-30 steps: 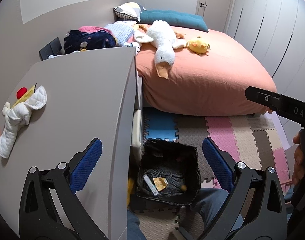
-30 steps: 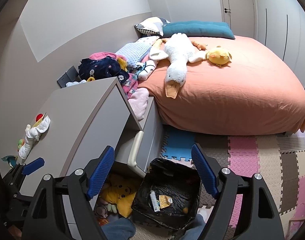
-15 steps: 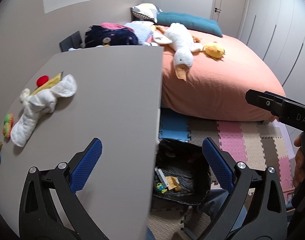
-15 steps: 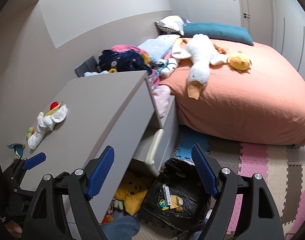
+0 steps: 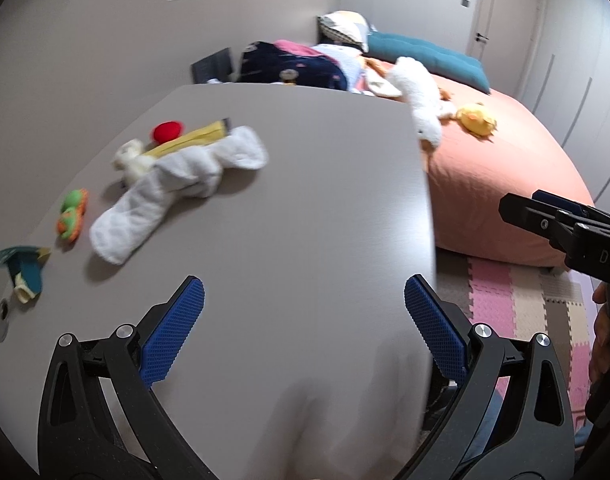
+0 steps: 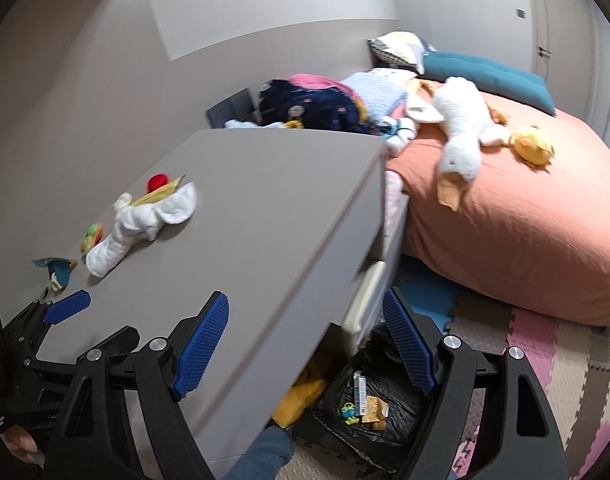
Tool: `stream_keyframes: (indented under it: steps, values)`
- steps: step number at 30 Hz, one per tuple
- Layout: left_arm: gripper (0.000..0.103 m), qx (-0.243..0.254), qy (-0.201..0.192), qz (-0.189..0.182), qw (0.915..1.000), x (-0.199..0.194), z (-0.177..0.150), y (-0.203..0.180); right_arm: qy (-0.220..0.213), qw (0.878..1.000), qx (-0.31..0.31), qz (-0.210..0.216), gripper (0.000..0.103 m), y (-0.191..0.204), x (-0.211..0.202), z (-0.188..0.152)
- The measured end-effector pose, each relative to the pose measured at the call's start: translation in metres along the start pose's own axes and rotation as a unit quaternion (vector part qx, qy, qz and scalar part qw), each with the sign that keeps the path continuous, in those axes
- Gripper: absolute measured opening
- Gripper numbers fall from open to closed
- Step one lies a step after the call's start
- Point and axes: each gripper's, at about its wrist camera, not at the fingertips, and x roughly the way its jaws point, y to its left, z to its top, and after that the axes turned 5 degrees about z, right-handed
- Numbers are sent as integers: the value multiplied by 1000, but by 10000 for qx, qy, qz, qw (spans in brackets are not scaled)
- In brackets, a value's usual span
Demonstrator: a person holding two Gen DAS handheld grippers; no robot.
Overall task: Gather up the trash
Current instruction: 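Return both open tools to the desk toward the teether and white cloth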
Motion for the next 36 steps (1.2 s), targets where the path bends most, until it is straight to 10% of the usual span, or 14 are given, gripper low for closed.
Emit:
stream_keyframes:
  steps: [36]
  values:
    - [97,-1570,209,1321,9785,5,-33,211,525,9912,-863,859,80,159,108,33]
